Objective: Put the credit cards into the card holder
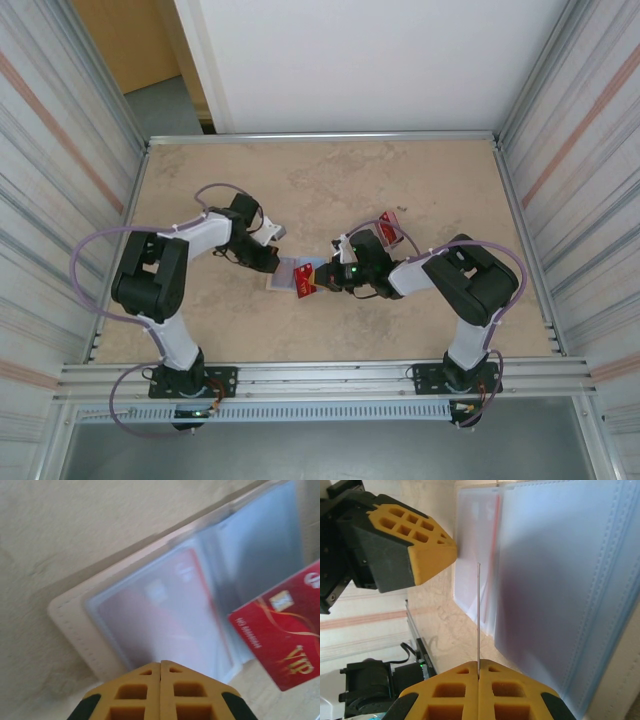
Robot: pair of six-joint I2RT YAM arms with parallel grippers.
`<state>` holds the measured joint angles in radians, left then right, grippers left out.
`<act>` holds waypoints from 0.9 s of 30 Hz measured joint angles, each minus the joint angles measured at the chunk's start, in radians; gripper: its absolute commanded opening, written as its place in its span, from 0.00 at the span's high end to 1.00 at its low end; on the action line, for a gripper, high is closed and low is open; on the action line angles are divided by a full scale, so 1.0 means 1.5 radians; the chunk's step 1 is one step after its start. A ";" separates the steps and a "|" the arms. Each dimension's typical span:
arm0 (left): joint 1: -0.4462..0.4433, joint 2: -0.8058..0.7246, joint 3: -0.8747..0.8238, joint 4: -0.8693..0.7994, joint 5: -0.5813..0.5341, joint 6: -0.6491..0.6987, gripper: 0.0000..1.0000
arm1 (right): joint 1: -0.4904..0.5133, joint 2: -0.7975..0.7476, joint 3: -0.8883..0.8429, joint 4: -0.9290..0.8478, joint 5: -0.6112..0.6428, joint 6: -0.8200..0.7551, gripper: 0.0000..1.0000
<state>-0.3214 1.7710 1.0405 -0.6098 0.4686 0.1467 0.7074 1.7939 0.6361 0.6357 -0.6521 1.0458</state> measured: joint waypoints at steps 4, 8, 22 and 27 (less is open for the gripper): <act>0.002 0.001 0.001 -0.002 -0.009 0.000 1.00 | 0.000 0.000 0.000 0.000 0.000 0.000 1.00; 0.002 0.001 0.001 -0.002 -0.012 0.000 1.00 | -0.001 0.000 0.000 0.000 0.000 0.000 1.00; 0.002 0.004 0.001 -0.002 -0.011 0.000 1.00 | -0.001 0.023 0.006 -0.002 -0.005 -0.002 1.00; 0.002 0.004 0.001 -0.003 -0.011 0.000 1.00 | 0.000 0.023 0.018 -0.005 -0.005 -0.003 1.00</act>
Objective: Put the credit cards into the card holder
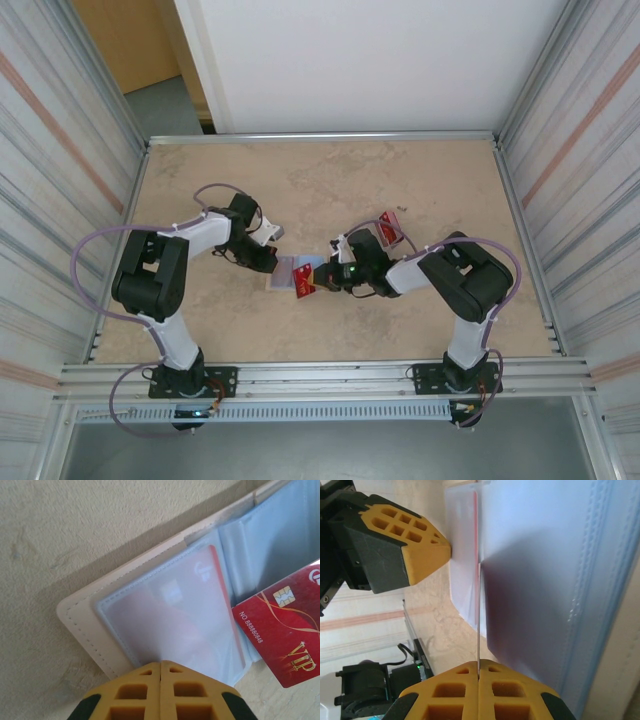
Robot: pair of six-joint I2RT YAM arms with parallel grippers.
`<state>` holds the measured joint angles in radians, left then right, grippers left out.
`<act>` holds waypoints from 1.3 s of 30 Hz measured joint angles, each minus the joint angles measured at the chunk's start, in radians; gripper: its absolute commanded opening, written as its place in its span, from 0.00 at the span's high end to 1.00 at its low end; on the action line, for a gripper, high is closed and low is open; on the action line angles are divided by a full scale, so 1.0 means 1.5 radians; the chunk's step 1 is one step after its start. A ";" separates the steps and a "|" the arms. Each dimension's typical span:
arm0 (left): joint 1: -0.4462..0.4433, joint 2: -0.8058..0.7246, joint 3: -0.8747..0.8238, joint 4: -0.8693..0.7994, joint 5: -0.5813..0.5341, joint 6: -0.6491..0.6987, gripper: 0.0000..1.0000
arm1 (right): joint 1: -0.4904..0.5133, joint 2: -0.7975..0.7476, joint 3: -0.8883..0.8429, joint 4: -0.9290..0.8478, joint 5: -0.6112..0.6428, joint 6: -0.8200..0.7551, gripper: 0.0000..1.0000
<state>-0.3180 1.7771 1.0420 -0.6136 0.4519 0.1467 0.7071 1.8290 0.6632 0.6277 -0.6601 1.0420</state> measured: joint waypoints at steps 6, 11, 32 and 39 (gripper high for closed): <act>0.000 0.000 0.000 0.000 0.000 0.000 1.00 | 0.000 -0.001 0.009 -0.011 0.001 -0.003 1.00; 0.000 0.000 0.000 0.000 0.000 0.000 1.00 | 0.001 -0.004 0.009 -0.021 0.001 -0.004 1.00; 0.000 0.000 0.000 0.001 -0.003 0.006 1.00 | 0.017 -0.028 0.009 -0.051 0.011 -0.022 1.00; 0.000 0.000 0.000 0.001 -0.003 0.008 1.00 | 0.022 -0.069 0.007 -0.079 0.025 -0.028 1.00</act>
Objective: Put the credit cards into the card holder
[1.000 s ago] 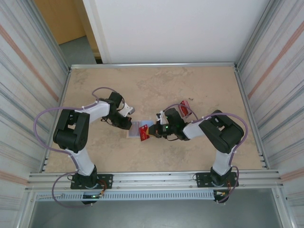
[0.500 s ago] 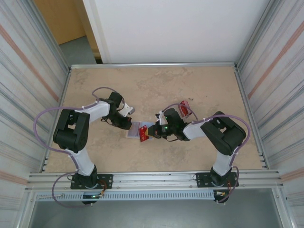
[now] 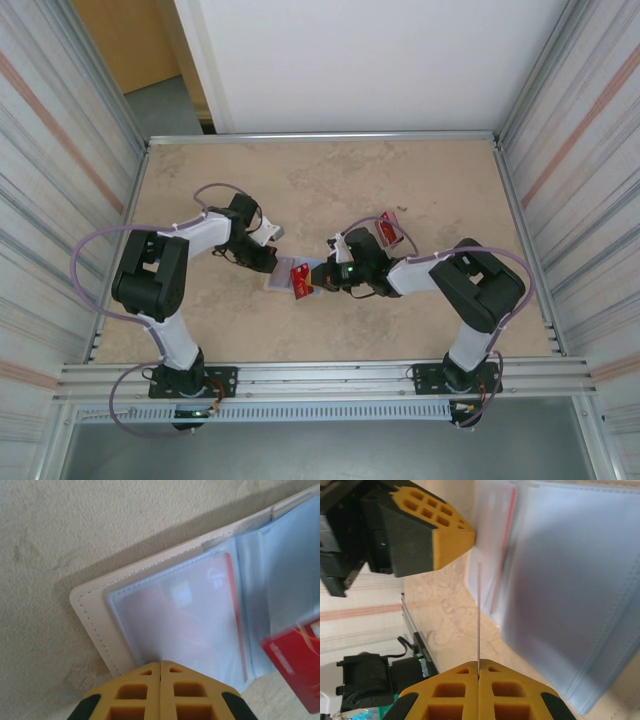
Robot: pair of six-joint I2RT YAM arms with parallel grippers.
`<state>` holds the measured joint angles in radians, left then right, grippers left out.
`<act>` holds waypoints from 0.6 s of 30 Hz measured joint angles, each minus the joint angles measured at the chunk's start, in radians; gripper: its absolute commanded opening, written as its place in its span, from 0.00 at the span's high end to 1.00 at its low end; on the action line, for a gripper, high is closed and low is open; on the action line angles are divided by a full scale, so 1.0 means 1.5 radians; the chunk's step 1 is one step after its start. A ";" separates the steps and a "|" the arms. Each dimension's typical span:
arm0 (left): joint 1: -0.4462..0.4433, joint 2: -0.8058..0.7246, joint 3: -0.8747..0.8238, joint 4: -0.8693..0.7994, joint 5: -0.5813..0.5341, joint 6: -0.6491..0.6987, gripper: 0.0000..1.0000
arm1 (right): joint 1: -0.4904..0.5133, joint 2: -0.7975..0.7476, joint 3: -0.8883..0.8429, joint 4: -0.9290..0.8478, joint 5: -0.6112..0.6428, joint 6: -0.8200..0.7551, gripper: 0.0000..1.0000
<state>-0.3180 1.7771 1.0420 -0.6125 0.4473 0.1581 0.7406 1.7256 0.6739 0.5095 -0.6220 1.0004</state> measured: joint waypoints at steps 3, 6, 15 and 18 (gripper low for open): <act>0.000 0.000 0.000 0.000 0.000 0.000 1.00 | 0.000 -0.017 0.000 -0.010 0.002 -0.010 1.00; 0.000 0.000 0.000 0.000 0.000 0.000 1.00 | 0.001 -0.019 0.000 -0.017 0.002 -0.012 1.00; 0.000 0.000 0.000 0.000 0.000 0.000 1.00 | 0.017 0.036 0.001 0.002 -0.003 -0.009 1.00; 0.000 0.000 0.000 0.000 0.000 0.000 1.00 | 0.020 0.043 0.001 0.007 -0.003 -0.009 1.00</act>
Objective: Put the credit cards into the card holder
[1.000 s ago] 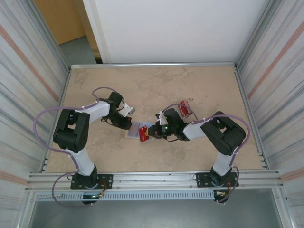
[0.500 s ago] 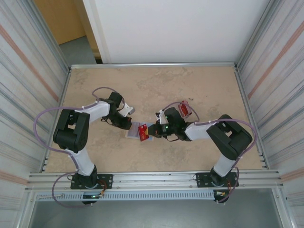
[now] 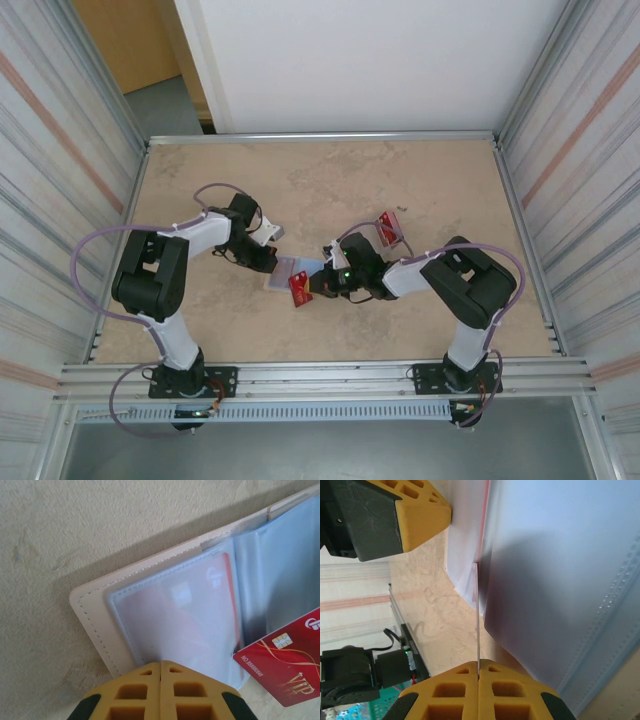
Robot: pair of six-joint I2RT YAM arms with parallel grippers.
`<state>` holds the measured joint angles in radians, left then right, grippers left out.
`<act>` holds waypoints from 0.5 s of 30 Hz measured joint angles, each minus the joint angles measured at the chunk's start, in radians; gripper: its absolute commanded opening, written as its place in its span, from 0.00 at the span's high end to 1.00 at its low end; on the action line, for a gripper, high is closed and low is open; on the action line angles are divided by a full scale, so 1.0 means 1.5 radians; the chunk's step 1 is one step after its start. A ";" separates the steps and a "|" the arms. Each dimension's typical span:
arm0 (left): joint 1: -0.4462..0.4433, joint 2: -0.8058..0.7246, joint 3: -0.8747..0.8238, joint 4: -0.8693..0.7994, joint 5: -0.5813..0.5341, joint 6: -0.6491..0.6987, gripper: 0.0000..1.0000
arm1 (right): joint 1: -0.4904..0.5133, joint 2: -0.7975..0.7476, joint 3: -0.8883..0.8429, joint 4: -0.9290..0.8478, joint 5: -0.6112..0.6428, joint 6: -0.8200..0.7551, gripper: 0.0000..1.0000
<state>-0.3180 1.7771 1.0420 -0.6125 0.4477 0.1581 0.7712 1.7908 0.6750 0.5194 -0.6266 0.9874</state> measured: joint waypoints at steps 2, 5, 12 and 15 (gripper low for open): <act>0.000 0.000 0.000 0.000 0.000 0.000 1.00 | 0.001 0.001 0.000 0.006 0.000 0.000 1.00; 0.000 0.000 0.000 0.000 0.000 0.000 1.00 | 0.001 0.002 0.000 0.011 0.000 0.000 1.00; 0.000 0.000 0.000 0.000 0.000 0.000 1.00 | 0.001 0.014 0.000 0.019 0.003 0.005 1.00; 0.000 0.000 0.000 0.000 0.001 0.000 1.00 | 0.001 0.019 0.000 0.022 0.005 0.011 1.00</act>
<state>-0.3180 1.7771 1.0424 -0.6128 0.4488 0.1581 0.7719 1.8194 0.6754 0.5526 -0.6193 1.0035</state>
